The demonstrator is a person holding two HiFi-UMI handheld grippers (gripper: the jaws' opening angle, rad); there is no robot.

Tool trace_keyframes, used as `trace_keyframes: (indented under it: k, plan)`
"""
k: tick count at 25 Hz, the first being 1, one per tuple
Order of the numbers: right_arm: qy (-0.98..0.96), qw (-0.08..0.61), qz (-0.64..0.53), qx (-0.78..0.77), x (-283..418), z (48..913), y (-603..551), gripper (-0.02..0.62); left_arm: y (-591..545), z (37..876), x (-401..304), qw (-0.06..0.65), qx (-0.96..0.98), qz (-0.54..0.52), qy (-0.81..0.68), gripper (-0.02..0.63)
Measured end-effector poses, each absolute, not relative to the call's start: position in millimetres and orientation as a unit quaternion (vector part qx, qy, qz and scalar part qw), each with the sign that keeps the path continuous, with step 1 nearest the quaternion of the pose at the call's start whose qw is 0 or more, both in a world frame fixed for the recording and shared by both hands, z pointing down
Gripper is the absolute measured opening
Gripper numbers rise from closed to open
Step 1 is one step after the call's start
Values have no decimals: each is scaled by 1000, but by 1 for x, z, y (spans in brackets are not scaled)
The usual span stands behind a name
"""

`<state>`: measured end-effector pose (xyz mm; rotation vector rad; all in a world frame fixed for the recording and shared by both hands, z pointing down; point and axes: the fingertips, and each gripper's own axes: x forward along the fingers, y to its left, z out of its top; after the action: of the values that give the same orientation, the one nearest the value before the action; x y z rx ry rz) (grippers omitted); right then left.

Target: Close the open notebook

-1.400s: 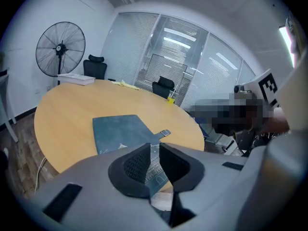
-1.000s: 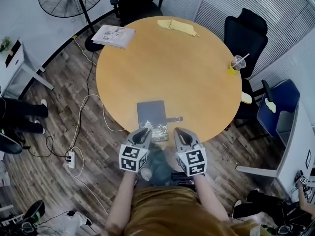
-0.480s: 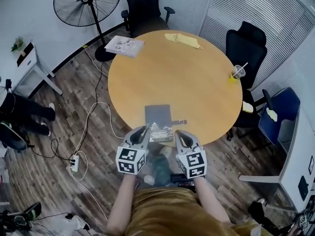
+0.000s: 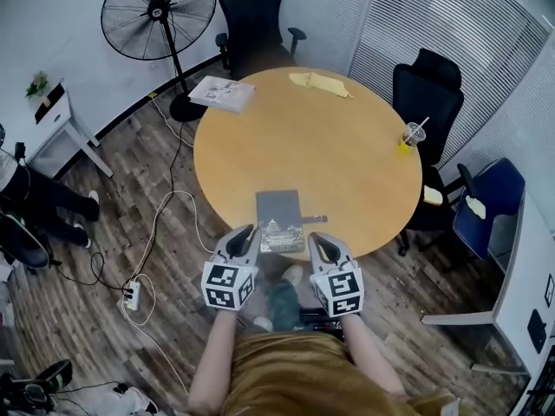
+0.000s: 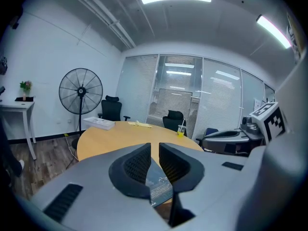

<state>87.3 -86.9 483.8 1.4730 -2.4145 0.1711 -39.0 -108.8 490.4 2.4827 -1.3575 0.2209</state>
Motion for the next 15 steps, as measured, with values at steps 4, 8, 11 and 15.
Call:
trace_keyframes:
  k: [4,8,11,15]
  plan:
    - [-843,150,57,513,88,481,-86,12,-106,490,-40,150,864,76,-475,72]
    - [-844,152,57,511,87,482,-85,12,-106,491,-41,150,863,77,-476,71]
    - [-844,154,59,510,87,484,-84,12,-105,493,-41,152,863,78,-475,72]
    - [-843,157,55,512,88,486,-86,12,-106,497,-41,152,864,80,-473,71]
